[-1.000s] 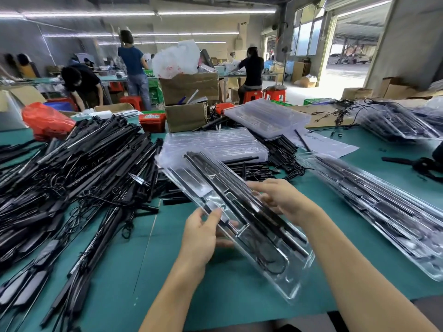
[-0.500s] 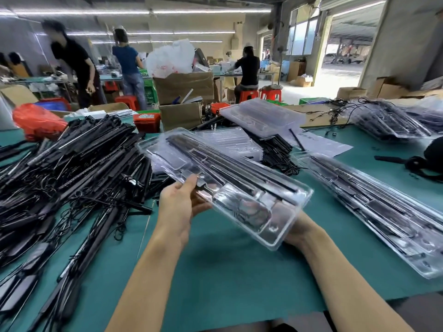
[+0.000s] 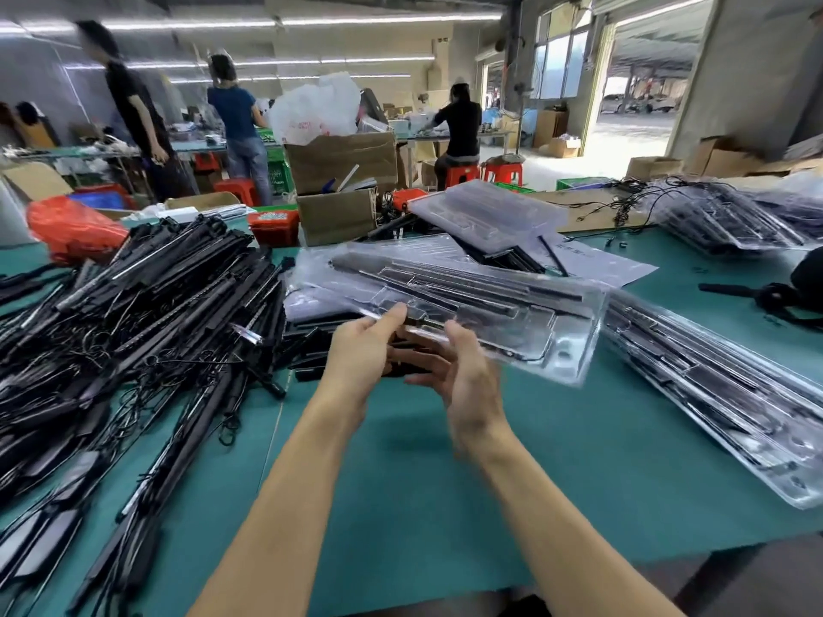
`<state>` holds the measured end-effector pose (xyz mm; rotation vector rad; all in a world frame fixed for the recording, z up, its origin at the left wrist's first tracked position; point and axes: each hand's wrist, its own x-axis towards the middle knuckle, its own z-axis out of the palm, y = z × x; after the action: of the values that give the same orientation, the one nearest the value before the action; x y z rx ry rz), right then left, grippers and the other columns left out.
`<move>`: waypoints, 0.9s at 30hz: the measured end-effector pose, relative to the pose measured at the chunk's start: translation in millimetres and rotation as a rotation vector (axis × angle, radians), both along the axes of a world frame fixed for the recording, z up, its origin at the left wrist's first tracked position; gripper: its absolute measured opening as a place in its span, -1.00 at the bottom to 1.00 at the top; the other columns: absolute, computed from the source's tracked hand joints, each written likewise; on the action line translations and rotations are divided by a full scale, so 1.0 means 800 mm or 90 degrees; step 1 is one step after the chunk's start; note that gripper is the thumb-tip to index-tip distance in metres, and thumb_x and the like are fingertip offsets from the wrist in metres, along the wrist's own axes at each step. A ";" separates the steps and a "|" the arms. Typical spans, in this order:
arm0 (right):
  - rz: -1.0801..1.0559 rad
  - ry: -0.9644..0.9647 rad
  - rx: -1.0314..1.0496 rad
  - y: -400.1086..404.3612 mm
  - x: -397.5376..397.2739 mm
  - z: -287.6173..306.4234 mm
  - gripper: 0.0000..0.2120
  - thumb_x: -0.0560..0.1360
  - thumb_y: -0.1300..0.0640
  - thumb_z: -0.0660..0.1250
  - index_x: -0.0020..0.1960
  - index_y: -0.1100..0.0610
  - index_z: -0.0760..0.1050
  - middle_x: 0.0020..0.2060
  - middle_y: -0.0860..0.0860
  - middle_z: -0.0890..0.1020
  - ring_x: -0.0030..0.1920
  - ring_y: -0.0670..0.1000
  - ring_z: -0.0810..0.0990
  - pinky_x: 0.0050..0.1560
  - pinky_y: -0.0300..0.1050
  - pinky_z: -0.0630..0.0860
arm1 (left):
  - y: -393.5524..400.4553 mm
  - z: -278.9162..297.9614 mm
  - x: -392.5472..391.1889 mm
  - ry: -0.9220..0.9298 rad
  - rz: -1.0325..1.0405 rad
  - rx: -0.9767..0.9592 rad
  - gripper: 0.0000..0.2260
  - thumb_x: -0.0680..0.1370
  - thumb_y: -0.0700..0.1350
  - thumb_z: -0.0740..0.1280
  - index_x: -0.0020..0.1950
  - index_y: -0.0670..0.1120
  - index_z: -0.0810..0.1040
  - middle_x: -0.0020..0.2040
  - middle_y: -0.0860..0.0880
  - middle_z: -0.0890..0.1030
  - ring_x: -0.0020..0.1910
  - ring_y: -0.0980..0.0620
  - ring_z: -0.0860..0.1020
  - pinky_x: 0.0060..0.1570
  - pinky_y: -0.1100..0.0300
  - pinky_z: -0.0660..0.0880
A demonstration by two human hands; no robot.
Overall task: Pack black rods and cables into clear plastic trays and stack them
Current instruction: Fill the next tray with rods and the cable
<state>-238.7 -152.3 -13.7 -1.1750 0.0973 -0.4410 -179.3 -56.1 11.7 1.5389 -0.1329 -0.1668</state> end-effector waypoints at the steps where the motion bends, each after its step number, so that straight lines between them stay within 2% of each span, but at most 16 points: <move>1: 0.014 -0.019 0.030 -0.005 0.000 0.007 -0.66 0.58 0.01 0.16 -0.17 0.13 0.63 -0.10 0.19 0.74 -0.05 0.16 0.74 -0.25 -0.12 0.58 | 0.004 -0.004 0.000 0.002 0.005 0.028 -0.70 0.59 0.15 0.33 -0.04 -0.06 0.67 -0.20 0.03 0.70 -0.24 0.03 0.59 -0.21 0.15 0.45; 3: 0.014 -0.040 0.073 -0.016 0.000 0.020 -0.78 0.58 0.07 0.15 -0.17 0.14 0.47 -0.13 0.24 0.73 -0.10 0.17 0.74 -0.32 -0.15 0.59 | 0.016 -0.015 0.000 0.046 0.006 0.041 -0.61 0.60 0.25 0.24 0.09 -0.03 0.66 -0.12 0.03 0.67 -0.18 0.03 0.58 -0.19 0.14 0.46; 6: -0.006 -0.072 0.129 -0.040 0.000 0.030 -0.80 0.64 0.15 0.07 -0.12 0.12 0.39 -0.10 0.29 0.71 -0.06 0.21 0.73 -0.29 -0.13 0.62 | 0.045 -0.034 0.007 0.168 0.021 -0.117 -0.50 0.62 0.25 0.14 0.34 -0.09 0.48 0.10 -0.12 0.63 -0.05 -0.06 0.61 -0.15 0.10 0.49; 9: -0.028 -0.104 0.172 -0.062 -0.006 0.039 -0.72 0.63 0.14 0.04 -0.12 0.12 0.49 -0.08 0.27 0.72 -0.04 0.20 0.73 -0.26 -0.14 0.62 | 0.085 -0.046 0.020 0.229 0.084 -0.400 -0.40 0.60 0.23 0.19 0.52 -0.09 0.25 0.23 -0.28 0.56 0.07 -0.17 0.64 -0.09 0.05 0.55; 11: -0.041 -0.112 0.176 -0.072 -0.008 0.040 -0.52 0.62 0.12 0.02 -0.29 0.11 0.64 -0.08 0.25 0.72 -0.01 0.19 0.73 -0.23 -0.16 0.62 | 0.107 -0.047 0.030 0.234 0.115 -0.567 -0.36 0.60 0.20 0.19 0.58 -0.07 0.14 0.25 -0.34 0.53 0.14 -0.23 0.63 -0.04 0.02 0.57; 12: -0.049 -0.115 0.175 -0.076 -0.008 0.038 -0.46 0.61 0.11 0.02 -0.35 0.09 0.67 -0.08 0.24 0.72 0.00 0.19 0.72 -0.23 -0.17 0.61 | 0.115 -0.046 0.035 0.227 0.130 -0.624 -0.37 0.62 0.18 0.18 0.59 -0.08 0.13 0.24 -0.35 0.54 0.14 -0.23 0.64 -0.03 0.02 0.58; 14: -0.067 -0.114 0.181 -0.082 -0.006 0.033 -0.45 0.60 0.09 0.02 -0.35 0.10 0.69 -0.08 0.24 0.73 0.00 0.19 0.72 -0.23 -0.18 0.61 | 0.128 -0.043 0.045 0.201 0.164 -0.678 -0.46 0.65 0.12 0.15 0.56 -0.11 0.19 0.22 -0.31 0.58 0.09 -0.18 0.67 -0.05 0.05 0.58; 17: -0.100 -0.103 0.216 -0.089 -0.001 0.023 -0.57 0.59 0.09 0.04 -0.16 0.25 0.63 -0.08 0.26 0.72 -0.03 0.18 0.73 -0.27 -0.19 0.60 | 0.135 -0.037 0.055 0.150 0.190 -0.667 -0.70 0.68 0.01 0.12 0.37 -0.07 0.40 0.22 -0.15 0.65 0.04 -0.06 0.70 -0.08 0.13 0.58; 19: -0.115 -0.100 0.242 -0.093 0.002 0.015 -0.63 0.59 0.09 0.05 -0.11 0.28 0.55 -0.08 0.26 0.72 -0.04 0.19 0.73 -0.29 -0.20 0.60 | 0.133 -0.035 0.055 0.127 0.177 -0.622 -0.83 0.67 -0.05 0.17 0.19 -0.03 0.50 0.15 -0.05 0.70 0.02 -0.01 0.70 -0.09 0.18 0.56; 23: -0.150 -0.109 0.277 -0.094 0.004 0.006 -0.71 0.60 0.10 0.05 0.01 0.28 0.43 -0.08 0.27 0.71 -0.05 0.20 0.73 -0.28 -0.17 0.59 | 0.124 -0.038 0.049 0.117 0.130 -0.465 -0.87 0.66 -0.05 0.21 0.07 0.03 0.56 -0.05 0.06 0.72 -0.12 0.09 0.70 -0.13 0.22 0.52; 27: -0.214 -0.130 0.299 -0.097 0.006 0.002 -0.76 0.62 0.11 0.05 0.17 0.24 0.33 -0.08 0.28 0.71 -0.07 0.19 0.73 -0.27 -0.15 0.61 | 0.108 -0.058 0.034 0.123 0.123 -0.318 -0.87 0.65 -0.06 0.23 0.02 0.01 0.57 -0.17 0.05 0.71 -0.28 0.12 0.66 -0.25 0.23 0.48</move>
<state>-233.9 -230.2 -12.2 -0.6468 0.2106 -0.7848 -152.2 30.5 -34.9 1.0238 0.1220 -0.1162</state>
